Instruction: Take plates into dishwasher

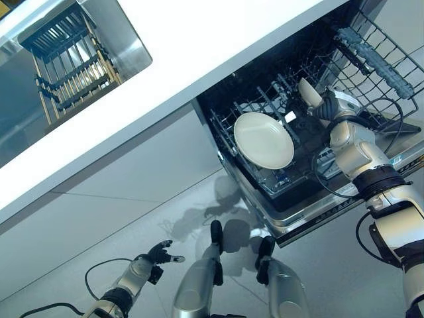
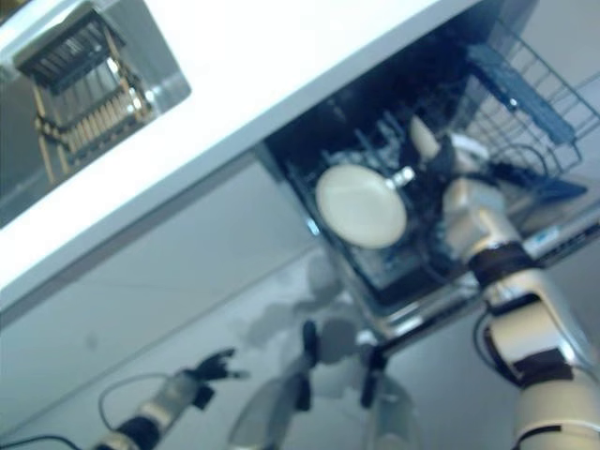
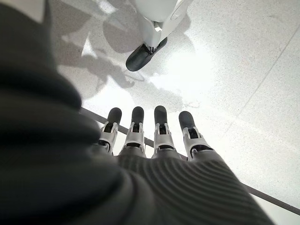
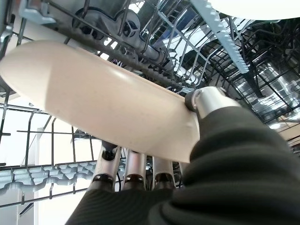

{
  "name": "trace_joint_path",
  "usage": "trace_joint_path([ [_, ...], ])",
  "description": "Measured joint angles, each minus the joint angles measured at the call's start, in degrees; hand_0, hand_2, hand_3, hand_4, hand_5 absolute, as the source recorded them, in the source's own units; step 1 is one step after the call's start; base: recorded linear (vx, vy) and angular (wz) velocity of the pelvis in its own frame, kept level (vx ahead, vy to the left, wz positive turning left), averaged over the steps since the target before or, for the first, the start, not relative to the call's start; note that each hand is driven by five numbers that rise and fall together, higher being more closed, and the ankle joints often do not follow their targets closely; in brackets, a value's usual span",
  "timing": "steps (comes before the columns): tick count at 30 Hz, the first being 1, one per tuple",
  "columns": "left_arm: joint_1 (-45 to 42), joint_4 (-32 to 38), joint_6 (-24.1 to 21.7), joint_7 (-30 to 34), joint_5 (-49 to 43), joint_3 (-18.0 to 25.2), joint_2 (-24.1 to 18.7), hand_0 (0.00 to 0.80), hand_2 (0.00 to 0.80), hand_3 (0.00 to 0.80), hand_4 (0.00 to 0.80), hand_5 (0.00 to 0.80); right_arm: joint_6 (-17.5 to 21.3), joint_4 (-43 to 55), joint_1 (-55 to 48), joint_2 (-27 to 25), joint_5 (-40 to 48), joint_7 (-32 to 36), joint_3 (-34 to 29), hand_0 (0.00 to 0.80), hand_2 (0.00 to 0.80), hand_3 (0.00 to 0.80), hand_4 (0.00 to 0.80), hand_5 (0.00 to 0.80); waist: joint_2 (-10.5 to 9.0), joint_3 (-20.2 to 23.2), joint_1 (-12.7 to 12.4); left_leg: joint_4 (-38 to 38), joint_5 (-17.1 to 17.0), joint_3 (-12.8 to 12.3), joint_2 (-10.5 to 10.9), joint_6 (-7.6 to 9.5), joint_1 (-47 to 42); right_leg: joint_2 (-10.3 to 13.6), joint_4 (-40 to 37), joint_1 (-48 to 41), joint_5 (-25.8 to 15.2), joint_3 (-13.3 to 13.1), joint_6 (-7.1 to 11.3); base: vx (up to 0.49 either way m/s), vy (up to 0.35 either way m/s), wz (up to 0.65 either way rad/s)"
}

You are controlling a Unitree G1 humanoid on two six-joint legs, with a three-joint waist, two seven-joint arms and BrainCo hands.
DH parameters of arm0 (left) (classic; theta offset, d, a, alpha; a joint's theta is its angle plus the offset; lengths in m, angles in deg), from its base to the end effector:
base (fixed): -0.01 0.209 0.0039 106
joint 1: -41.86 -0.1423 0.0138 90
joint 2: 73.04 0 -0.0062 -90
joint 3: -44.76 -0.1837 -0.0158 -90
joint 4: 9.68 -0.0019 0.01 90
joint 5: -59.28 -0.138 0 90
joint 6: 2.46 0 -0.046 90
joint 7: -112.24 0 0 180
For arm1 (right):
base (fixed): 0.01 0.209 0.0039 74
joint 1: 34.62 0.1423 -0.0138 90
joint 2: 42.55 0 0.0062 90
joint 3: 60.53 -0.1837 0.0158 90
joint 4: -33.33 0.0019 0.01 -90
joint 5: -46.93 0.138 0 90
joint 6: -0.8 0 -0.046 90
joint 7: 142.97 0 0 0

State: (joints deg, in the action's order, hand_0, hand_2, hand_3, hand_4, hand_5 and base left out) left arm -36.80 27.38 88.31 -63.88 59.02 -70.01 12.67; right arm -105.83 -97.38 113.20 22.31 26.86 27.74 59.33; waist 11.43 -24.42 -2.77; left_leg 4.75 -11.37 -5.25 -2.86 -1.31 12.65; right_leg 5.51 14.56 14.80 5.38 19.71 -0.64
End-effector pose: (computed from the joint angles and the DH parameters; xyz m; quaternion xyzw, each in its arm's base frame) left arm 0.1793 0.2106 -0.0684 0.2600 0.3879 -0.1399 0.8732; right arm 0.3471 -0.2362 0.2045 -0.5974 -0.0178 -0.1497 0.7876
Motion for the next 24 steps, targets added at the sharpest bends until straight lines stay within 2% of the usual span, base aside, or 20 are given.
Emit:
trace_joint_path([
  [1, 0.0, 0.0, 0.0, 0.0, 0.0, 0.0, 0.0, 0.000, 0.000, 0.000, 0.000, 0.000, -0.1, -0.3, 0.0, 0.1, 0.0, 0.0, 0.0, 0.056, 0.056, 0.056, 0.056, 0.056, 0.00, 0.0, 0.0, 0.0, 0.0, 0.0, 0.0, 0.01, 0.0, 0.0, 0.0, 0.0, 0.0, 0.0, 0.01, 0.000, 0.000, 0.00],
  [2, 0.0, 0.0, 0.0, 0.0, 0.0, 0.0, 0.0, 0.000, 0.000, 0.000, 0.000, 0.000, -0.6, -1.1, 0.0, 0.2, 0.0, 0.1, 0.0, 0.000, 0.000, 0.000, 0.000, 0.000, 0.00, 0.0, -0.1, 0.0, 0.0, 0.0, 0.0, 0.02, 0.0, 0.0, 0.0, 0.0, 0.0, 0.0, 0.03, 0.000, 0.000, 0.00],
  [7, 0.0, 0.0, 0.0, 0.0, 0.0, 0.0, 0.0, 0.000, 0.000, 0.000, 0.000, 0.000, -2.5, -3.1, -0.2, 0.2, 0.0, 0.1, 0.0, 0.000, 0.000, 0.000, 0.000, 0.000, 0.01, 0.0, 0.1, 0.0, 0.0, 0.0, 0.0, 0.03, 0.0, 0.0, 0.0, 0.0, 0.0, 0.0, 0.05, 0.000, 0.000, 0.00],
  [12, 0.0, 0.0, 0.0, 0.0, 0.0, 0.0, 0.0, 0.000, 0.000, 0.000, 0.000, 0.000, -2.5, -3.1, -0.2, 0.1, 0.0, -0.2, 0.0, 0.000, 0.000, 0.000, 0.000, 0.000, 0.01, 0.0, 0.1, 0.0, 0.0, 0.0, 0.0, 0.04, -0.1, 0.0, -0.1, -0.1, 0.0, 0.0, 0.04, 0.000, 0.000, 0.00],
  [24, -0.2, -0.1, -0.1, 0.0, 0.0, 0.0, 0.0, 0.000, 0.000, 0.000, 0.000, 0.000, -2.0, -2.0, -1.4, 0.1, 0.4, -6.6, -2.4, 0.000, 0.000, 0.000, 0.000, 0.000, 0.00, 0.0, 0.1, 0.0, 0.0, -0.1, 0.0, 0.04, -0.8, -0.1, -0.1, -0.8, -0.1, 0.0, 0.04, 0.000, 0.000, 0.00],
])
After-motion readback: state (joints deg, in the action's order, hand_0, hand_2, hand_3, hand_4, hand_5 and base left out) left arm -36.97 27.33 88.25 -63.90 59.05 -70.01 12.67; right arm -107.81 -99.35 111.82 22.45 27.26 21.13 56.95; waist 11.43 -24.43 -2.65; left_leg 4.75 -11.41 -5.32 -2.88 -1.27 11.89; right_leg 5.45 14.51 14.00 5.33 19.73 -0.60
